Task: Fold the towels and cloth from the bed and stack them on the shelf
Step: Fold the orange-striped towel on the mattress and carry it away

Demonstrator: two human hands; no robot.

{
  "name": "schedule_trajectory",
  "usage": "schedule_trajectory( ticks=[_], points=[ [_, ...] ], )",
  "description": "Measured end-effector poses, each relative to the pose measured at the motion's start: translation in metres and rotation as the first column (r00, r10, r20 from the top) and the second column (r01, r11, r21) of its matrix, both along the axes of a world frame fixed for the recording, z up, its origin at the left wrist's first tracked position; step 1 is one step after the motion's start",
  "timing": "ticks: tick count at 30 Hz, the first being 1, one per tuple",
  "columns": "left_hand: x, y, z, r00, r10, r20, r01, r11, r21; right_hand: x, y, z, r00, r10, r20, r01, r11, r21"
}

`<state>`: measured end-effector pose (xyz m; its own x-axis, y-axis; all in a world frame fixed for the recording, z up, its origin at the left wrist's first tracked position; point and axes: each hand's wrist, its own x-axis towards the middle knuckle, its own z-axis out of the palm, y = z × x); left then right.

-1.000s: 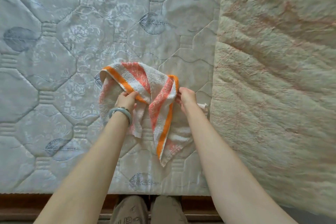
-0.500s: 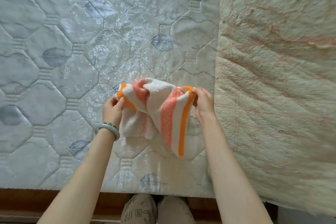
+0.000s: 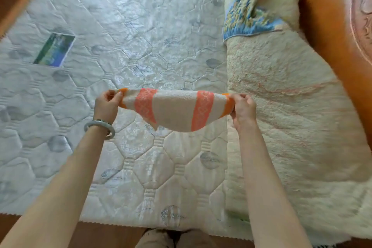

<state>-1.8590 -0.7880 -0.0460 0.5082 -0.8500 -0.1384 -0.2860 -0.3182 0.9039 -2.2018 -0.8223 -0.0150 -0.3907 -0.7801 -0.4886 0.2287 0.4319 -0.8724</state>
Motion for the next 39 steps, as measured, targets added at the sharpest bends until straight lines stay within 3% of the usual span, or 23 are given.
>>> schedule_trajectory(
  ticks=[8, 17, 24, 31, 34, 39],
  points=[
    [0.000, -0.015, 0.077, 0.995, -0.063, 0.074, 0.072, 0.989, -0.125, -0.013, 0.006, 0.051, 0.997, 0.039, -0.071, -0.046, 0.994, -0.101],
    [0.000, -0.036, 0.041, 0.997, -0.082, 0.013, 0.081, 0.995, 0.064, -0.017, -0.016, 0.024, 0.990, 0.074, -0.124, -0.073, 0.997, 0.011],
    [0.009, -0.059, 0.020, 0.962, 0.044, -0.269, -0.019, 0.995, 0.094, -0.007, -0.049, 0.011, 0.966, 0.131, -0.225, -0.136, 0.991, -0.006],
    [0.010, -0.062, 0.029, 0.882, 0.025, -0.471, -0.076, 0.993, -0.091, 0.006, -0.075, 0.026, 0.949, 0.110, -0.297, -0.158, 0.977, -0.145],
    [0.009, -0.035, 0.005, 0.797, 0.175, -0.578, -0.213, 0.977, 0.001, 0.005, -0.057, -0.003, 0.941, 0.139, -0.307, -0.176, 0.980, -0.094],
    [-0.002, 0.043, -0.079, 0.856, 0.297, -0.423, -0.193, 0.943, 0.272, 0.009, 0.005, -0.078, 0.932, 0.224, -0.286, -0.208, 0.974, 0.084]
  ],
)
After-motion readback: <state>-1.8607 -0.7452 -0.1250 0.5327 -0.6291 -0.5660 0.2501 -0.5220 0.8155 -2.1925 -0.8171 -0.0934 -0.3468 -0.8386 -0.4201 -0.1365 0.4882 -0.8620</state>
